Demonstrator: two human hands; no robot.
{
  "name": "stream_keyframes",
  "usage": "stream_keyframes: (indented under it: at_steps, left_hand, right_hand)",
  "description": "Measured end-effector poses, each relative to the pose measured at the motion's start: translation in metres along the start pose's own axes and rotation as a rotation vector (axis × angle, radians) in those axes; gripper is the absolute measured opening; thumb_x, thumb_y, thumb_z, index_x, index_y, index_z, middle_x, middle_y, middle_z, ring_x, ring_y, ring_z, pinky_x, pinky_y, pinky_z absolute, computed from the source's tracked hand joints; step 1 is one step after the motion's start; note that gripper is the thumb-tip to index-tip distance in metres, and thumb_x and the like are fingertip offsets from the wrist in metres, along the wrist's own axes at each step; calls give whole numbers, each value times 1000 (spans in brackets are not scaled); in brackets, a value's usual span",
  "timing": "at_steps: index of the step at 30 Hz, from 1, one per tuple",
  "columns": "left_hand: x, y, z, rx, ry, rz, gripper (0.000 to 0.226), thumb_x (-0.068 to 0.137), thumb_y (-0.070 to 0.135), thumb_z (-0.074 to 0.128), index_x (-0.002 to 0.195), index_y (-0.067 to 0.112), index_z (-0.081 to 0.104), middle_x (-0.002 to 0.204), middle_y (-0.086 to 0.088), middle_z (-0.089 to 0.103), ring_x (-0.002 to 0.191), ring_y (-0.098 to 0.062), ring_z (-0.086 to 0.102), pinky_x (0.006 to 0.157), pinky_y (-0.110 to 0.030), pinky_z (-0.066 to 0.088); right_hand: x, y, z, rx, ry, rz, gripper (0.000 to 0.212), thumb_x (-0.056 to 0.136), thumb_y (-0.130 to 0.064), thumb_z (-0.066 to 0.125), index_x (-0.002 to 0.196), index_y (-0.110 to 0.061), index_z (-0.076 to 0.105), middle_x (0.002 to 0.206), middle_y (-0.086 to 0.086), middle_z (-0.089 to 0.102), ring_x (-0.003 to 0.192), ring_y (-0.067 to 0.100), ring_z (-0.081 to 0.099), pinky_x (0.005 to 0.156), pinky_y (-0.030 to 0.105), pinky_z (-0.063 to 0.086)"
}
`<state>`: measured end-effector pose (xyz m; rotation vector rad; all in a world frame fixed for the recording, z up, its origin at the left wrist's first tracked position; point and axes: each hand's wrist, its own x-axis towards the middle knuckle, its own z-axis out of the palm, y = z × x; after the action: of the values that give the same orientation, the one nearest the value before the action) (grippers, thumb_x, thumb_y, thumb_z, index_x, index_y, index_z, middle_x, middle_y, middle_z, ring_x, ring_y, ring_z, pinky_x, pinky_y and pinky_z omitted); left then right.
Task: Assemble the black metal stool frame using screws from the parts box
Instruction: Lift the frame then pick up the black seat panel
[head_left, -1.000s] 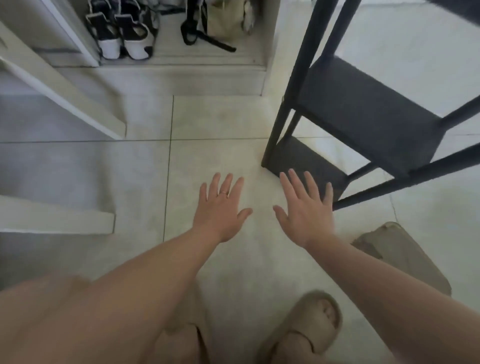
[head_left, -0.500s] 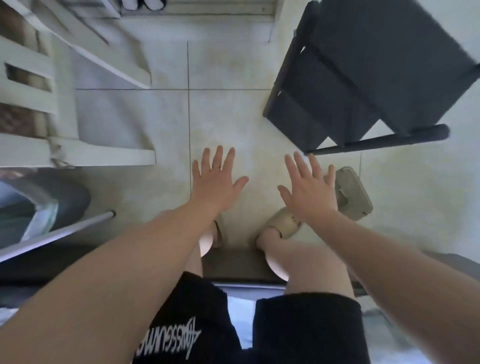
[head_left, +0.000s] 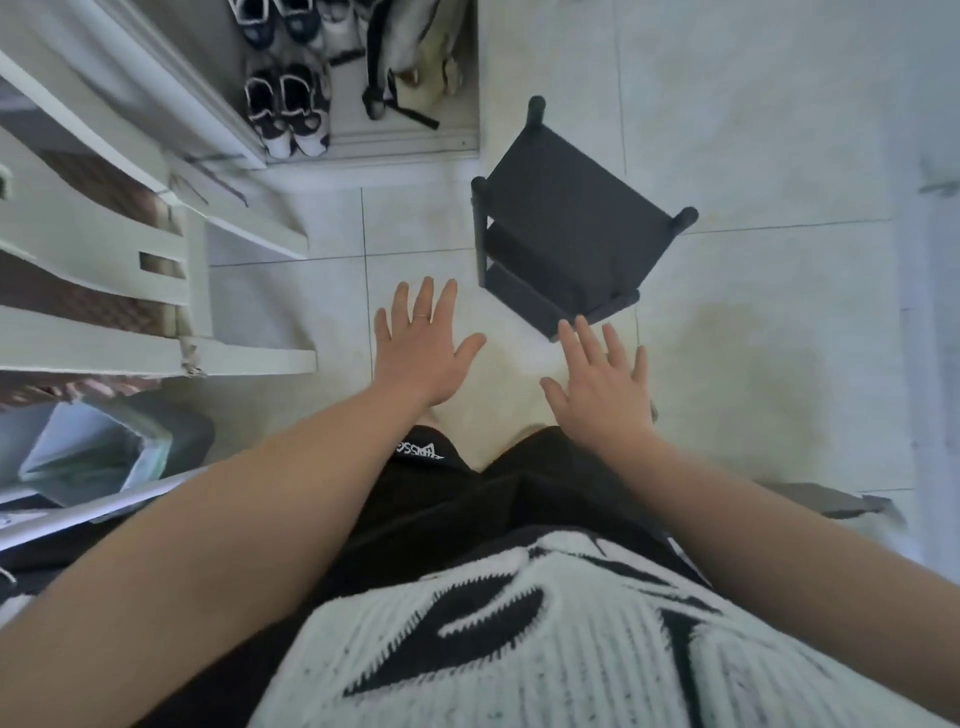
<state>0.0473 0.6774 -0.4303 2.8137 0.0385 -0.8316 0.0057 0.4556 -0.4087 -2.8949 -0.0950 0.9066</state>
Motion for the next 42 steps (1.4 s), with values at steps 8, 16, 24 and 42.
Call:
stream_keyframes:
  at_steps: [8, 16, 24, 42]
  left_hand:
    - [54, 28, -39, -16, -21, 63, 75, 99, 61, 32, 160, 29, 2, 169, 0, -1, 154, -29, -8, 122, -54, 1]
    - [163, 33, -82, 2, -123, 131, 75, 100, 59, 36, 159, 25, 6, 169, -2, 6, 154, -31, -1, 121, -54, 10]
    - [244, 31, -91, -101, -294, 83, 77, 98, 56, 44, 159, 23, 12, 164, -2, 25, 150, -32, 19, 115, -55, 27]
    - [296, 65, -73, -653, -416, -212, 27, 97, 41, 59, 112, 19, 62, 99, 10, 63, 85, -11, 59, 69, -23, 44]
  right_hand:
    - [23, 30, -23, 113, 10, 160, 69, 104, -54, 28, 161, -28, -1, 170, -3, -1, 156, 28, -3, 123, 58, 2]
    - [83, 39, -43, 332, -87, 445, 72, 103, -51, 33, 162, -28, -2, 170, -6, -2, 156, 26, -3, 123, 54, 5]
    - [142, 60, -47, 597, -86, 741, 71, 100, -47, 42, 159, -25, 11, 166, -6, 17, 151, 25, 17, 116, 54, 25]
    - [199, 101, -27, 1558, -4, 998, 38, 101, -25, 55, 135, -9, 52, 94, 12, 58, 64, 24, 45, 50, 30, 32]
